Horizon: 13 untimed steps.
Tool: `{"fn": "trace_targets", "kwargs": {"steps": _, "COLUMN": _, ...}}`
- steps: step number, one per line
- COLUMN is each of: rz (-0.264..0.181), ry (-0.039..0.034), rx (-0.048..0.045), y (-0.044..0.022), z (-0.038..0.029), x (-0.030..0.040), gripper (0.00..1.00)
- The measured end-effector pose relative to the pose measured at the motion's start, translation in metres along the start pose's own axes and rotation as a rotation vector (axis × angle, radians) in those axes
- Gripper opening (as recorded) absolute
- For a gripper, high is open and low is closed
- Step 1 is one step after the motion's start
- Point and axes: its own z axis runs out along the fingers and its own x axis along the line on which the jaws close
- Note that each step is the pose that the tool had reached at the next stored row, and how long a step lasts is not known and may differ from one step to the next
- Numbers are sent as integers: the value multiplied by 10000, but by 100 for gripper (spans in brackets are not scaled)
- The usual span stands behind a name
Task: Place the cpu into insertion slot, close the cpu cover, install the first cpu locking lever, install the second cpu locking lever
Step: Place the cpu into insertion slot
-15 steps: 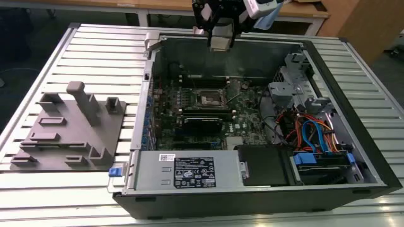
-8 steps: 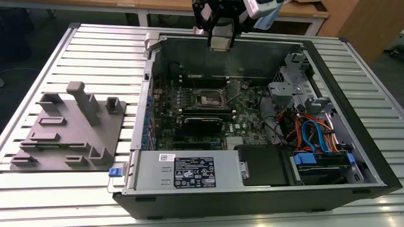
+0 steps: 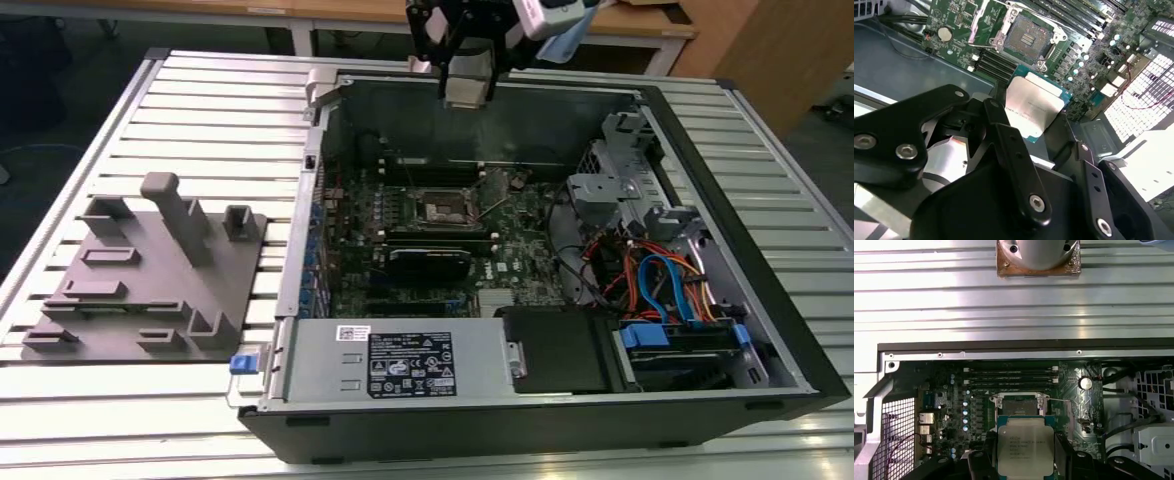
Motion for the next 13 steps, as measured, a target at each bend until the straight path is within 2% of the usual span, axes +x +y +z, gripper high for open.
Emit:
{"fn": "trace_targets", "kwargs": {"steps": 4, "rz": 498, "ry": -45, "rx": -10, "y": 0, "z": 2, "x": 0, "gripper": 54}}
{"fn": "trace_targets", "kwargs": {"steps": 13, "rz": 545, "ry": -49, "rx": -10, "y": 0, "z": 2, "x": 0, "gripper": 54}}
